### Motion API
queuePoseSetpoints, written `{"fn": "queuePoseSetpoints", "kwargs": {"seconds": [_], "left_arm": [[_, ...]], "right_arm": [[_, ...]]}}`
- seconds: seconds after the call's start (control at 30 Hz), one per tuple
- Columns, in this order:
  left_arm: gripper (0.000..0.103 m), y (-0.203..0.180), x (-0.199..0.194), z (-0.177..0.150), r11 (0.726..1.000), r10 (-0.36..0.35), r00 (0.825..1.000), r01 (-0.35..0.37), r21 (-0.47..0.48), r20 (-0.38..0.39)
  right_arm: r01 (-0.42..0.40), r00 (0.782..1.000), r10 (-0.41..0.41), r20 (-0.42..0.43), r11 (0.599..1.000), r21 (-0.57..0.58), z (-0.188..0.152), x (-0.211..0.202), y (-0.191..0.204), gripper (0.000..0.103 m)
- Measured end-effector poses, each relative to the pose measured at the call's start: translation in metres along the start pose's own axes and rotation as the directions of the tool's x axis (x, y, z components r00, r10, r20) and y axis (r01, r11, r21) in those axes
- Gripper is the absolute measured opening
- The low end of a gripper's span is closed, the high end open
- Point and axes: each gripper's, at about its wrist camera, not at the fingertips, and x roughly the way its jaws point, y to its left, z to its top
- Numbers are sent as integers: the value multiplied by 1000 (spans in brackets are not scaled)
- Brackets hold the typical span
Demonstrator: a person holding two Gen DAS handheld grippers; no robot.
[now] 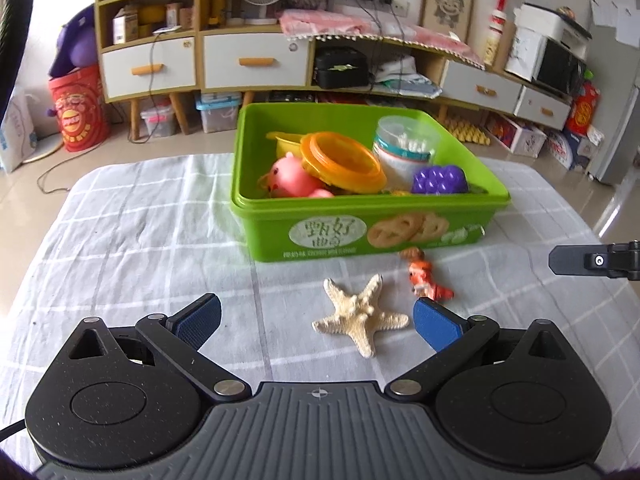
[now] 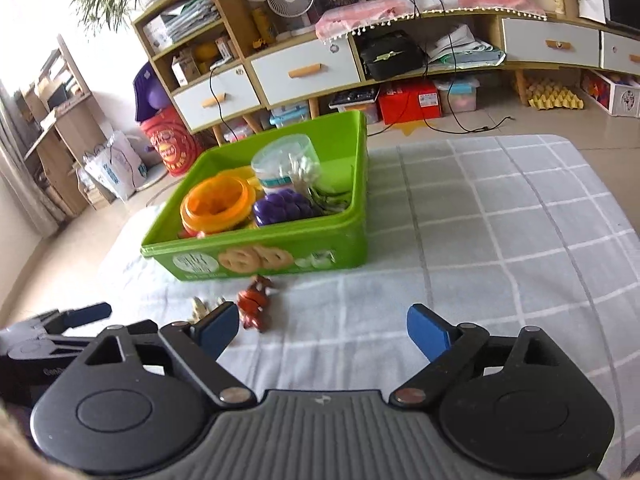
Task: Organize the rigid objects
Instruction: 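Withdraw both grippers from the bin back over the cloth, then move the left gripper over the starfish and the right toward the crab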
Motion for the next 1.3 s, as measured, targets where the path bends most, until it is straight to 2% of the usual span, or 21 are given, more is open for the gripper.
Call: {"fn": "queuePoseSetpoints", "kwargs": {"seconds": [0.23,0.4,0.57,0.73,0.8,1.1,1.2,1.3], "left_arm": [[101,-11,9,-16,993,-37,999,40,111,-25],[101,-19,17,-28,977,-55,997,64,202,-51],[101,-22,25,-39,965,-63,995,80,250,-77],[101,-14,28,-43,971,-112,992,121,206,-51],[101,-13,28,-43,974,-110,993,114,198,-33],[100,-18,41,-32,980,-96,995,95,172,-2],[95,-21,43,-29,981,-96,995,93,171,9],[83,-23,44,-25,980,-99,995,95,175,17]], "right_arm": [[16,999,-18,-39,998,-66,-10,10,1,77],[10,997,-22,-81,990,-139,-18,20,9,77],[-8,992,-19,-124,976,-217,-28,29,17,77],[-13,986,-31,-163,964,-264,-37,39,21,77],[-14,983,-38,-180,961,-276,-39,44,21,79],[25,986,-76,-151,949,-316,-41,55,24,89],[36,986,-87,-144,945,-325,-41,57,26,89],[41,987,-91,-136,943,-331,-41,58,27,90]]}}
